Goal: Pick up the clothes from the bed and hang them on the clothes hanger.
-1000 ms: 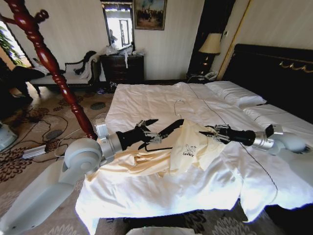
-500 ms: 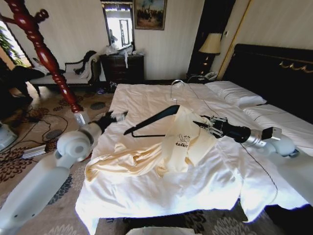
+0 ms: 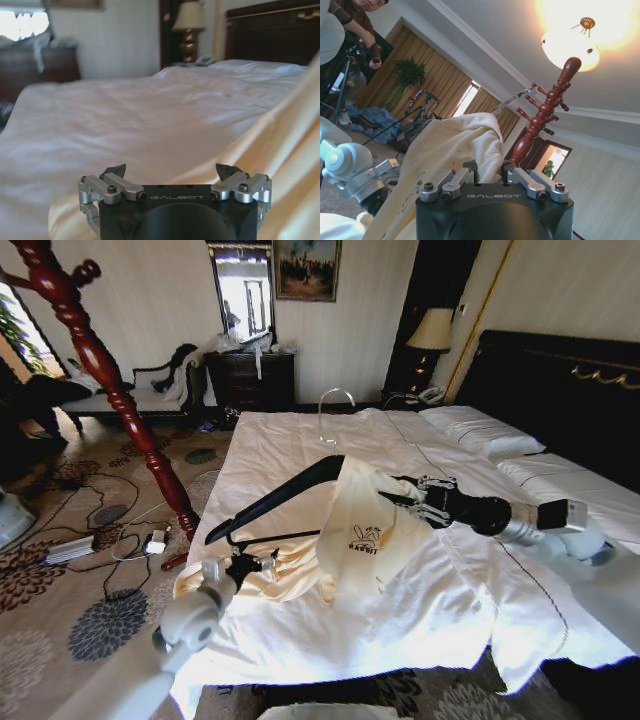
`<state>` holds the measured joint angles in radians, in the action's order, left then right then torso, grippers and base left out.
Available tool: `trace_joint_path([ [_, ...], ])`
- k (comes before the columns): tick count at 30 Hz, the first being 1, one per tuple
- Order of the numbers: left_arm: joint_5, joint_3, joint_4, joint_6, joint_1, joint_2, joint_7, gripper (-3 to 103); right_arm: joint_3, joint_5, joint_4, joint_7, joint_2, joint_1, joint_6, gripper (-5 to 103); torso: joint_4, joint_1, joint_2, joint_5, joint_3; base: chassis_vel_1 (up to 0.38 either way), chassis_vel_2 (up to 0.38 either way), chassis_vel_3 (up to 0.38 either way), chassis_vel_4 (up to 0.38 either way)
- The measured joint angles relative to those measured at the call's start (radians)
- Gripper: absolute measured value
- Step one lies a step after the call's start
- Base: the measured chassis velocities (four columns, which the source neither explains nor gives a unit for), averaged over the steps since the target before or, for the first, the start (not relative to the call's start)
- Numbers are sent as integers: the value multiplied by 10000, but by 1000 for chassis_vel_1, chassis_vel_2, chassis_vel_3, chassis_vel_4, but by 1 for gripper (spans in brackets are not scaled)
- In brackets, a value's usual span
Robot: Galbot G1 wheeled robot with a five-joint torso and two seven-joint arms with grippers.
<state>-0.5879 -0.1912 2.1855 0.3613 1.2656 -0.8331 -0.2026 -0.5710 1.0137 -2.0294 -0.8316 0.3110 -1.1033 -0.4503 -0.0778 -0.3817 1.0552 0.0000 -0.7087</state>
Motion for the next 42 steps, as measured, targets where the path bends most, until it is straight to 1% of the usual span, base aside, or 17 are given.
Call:
trace_joint_path([
  [2, 1077, 61, -74, -403, 64, 131, 784, 100, 30, 28, -35, 21, -62, 2, 3, 23, 0, 0, 0, 1, 0, 0, 0, 0, 0],
  [3, 1077, 61, -74, -403, 64, 131, 784, 100, 30, 28, -35, 21, -62, 2, 3, 23, 0, 0, 0, 1, 0, 0, 0, 0, 0],
  [6, 2401, 546, -444, -801, -325, 558, 1586, 100, 55, 152, -46, 86, -179, 23, 23, 23, 0, 0, 1, 1, -1, 0, 0, 0, 0],
  [9, 2612, 824, -711, -828, -774, 737, 1752, 100, 66, 186, -55, 130, -208, 44, 34, 23, -1, 0, 0, -2, -1, 0, 0, 0, 0],
  [12, 2842, 1150, -1307, -831, -1693, 1028, 2258, 100, 163, 250, -107, 222, -213, 172, 78, 23, -4, -1, 0, 1, -2, 0, 0, 0, 0],
  [14, 2846, 1212, -1376, -831, -1810, 1062, 2353, 100, 173, 263, -118, 227, -212, 182, 86, 23, -1, -1, -1, 0, -2, 0, 0, 0, 0],
  [17, 2689, 1694, -1683, -885, -2487, 1201, 3037, 101, 192, 286, -175, 204, -220, 196, 88, 23, 2, -1, 0, -1, -2, 0, 0, 0, 0],
  [19, 2676, 1781, -1731, -923, -2594, 1208, 3114, 101, 192, 286, -179, 196, -224, 195, 84, 23, 3, -1, 0, 0, -2, 0, 0, 0, 0],
  [20, 2667, 2170, -1995, -1102, -3121, 1208, 3475, 97, 188, 286, -186, 166, -251, 192, 55, 23, -2, -1, 0, -1, -2, 0, 0, 0, 0],
  [22, 2676, 2368, -2144, -1184, -3406, 1189, 3625, 93, 182, 286, -186, 157, -258, 196, 44, 23, -4, -2, -1, 0, -2, 0, 0, 0, 0],
  [25, 2606, 2875, -2571, -1359, -4149, 1053, 4063, 76, 153, 305, -180, 143, -271, 205, -1, 23, -2, -2, -1, 0, -2, 0, 0, 0, 0],
  [27, 2578, 2947, -2672, -1416, -4273, 1024, 4200, 76, 144, 310, -177, 137, -276, 207, -12, 23, -3, -2, 0, 0, -2, 0, 0, 0, 0],
  [30, 2444, 3164, -2984, -1644, -4624, 975, 4982, 60, 123, 357, -168, 96, -302, 240, -56, 23, 0, -1, -1, 0, -3, 0, 0, 0, 0],
  [32, 2422, 3194, -3023, -1667, -4676, 974, 5130, 60, 120, 366, -164, 87, -302, 247, -61, 23, 0, -2, -1, 0, -2, 0, 0, 0, 0],
  [34, 2387, 3254, -3166, -1723, -4814, 962, 5506, 44, 114, 383, -156, 71, -296, 270, -89, 23, -1, -2, -1, 0, -2, 0, 0, 0, 0],
  [35, 2387, 3255, -3230, -1750, -4842, 948, 5630, 44, 112, 386, -156, 69, -284, 273, -96, 23, -1, -2, -1, 0, -2, 0, 0, 0, 0],
  [42, 2366, 3017, -3588, -1847, -4769, 802, 5888, 17, 108, 391, -124, 62, -178, 278, -165, 23, 0, -2, -1, -1, -2, 0, 0, 0, 0],
])
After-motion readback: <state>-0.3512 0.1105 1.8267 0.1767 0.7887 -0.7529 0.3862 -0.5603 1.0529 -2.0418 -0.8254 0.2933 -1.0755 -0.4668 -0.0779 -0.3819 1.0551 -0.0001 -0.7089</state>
